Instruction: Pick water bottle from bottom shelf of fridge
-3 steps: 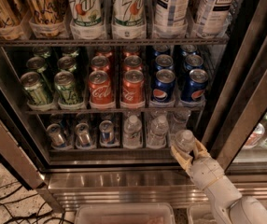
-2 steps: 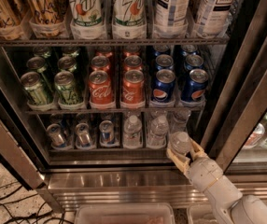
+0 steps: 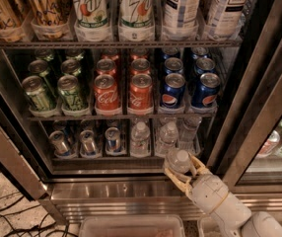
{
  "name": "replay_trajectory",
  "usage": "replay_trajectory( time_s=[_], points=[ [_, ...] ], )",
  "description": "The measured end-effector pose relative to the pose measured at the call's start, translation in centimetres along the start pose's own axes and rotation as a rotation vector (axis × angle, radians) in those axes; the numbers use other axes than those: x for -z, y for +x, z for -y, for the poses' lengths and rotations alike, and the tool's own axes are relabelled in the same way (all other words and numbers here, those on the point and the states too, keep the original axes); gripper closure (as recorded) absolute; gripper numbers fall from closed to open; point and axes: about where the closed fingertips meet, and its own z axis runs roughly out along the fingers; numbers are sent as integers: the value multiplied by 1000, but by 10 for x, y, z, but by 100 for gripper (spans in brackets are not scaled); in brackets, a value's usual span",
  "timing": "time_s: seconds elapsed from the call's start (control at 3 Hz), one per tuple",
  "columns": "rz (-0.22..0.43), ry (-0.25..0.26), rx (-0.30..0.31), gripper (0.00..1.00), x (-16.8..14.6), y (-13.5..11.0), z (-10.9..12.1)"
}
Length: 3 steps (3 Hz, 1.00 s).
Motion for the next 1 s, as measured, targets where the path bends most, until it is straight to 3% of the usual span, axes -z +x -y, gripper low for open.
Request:
replay_trajectory(
  time_s=[0.33, 1.0],
  points=[
    [22, -76, 3, 100, 1, -10, -21],
    [-46, -257, 9, 100, 16, -22, -37]
  ],
)
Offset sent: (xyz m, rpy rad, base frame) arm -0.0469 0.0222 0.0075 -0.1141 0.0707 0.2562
